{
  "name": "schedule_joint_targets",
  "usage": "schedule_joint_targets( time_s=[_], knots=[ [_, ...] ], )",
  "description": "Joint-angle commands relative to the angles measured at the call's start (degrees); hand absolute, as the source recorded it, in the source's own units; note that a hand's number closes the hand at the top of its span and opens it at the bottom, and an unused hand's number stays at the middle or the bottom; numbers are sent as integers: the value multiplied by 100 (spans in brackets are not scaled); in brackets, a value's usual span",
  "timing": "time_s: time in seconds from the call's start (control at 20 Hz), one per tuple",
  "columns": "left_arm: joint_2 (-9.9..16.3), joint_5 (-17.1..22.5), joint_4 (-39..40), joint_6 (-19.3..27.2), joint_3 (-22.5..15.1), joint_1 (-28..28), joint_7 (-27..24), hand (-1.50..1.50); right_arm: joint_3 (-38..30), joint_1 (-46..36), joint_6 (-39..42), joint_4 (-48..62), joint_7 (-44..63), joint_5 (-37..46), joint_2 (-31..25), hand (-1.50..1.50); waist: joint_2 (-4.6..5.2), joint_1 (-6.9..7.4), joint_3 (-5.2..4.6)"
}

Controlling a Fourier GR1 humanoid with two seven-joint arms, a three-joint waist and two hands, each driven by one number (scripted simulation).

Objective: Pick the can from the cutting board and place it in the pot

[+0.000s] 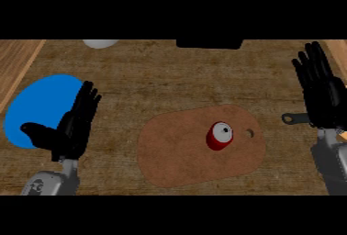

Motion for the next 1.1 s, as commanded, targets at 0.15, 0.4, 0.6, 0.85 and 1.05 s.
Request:
schedule_joint_targets(
  time_s=[0.15, 0.4, 0.6, 0.85, 1.05],
  knots=[
    [274, -351, 677, -592, -516, 83, 183, 0, 1733, 115, 785, 13, 279, 826, 215, 150, -62, -253, -23],
    [613, -297, 769, -1005, -645, 367, 431, 0, 1709, 224, -1145, -212, -699, 2923, -19, -150, -150, -462, -20],
    [405, -395, 858, -1050, -862, 337, 387, 0, 2140, 1032, -1903, -882, -1964, 2828, 1162, -150, -125, -421, 1],
    [281, -529, 1438, -1316, -635, 196, -43, 0, 2674, 1341, -1609, -2229, -520, 3692, 681, -150, -109, -318, -15],
    [354, -449, 1165, -1282, -667, 78, 408, 0, 2574, 1093, -797, -2410, 1355, 3733, 74, -150, -118, -334, -23]
  ],
)
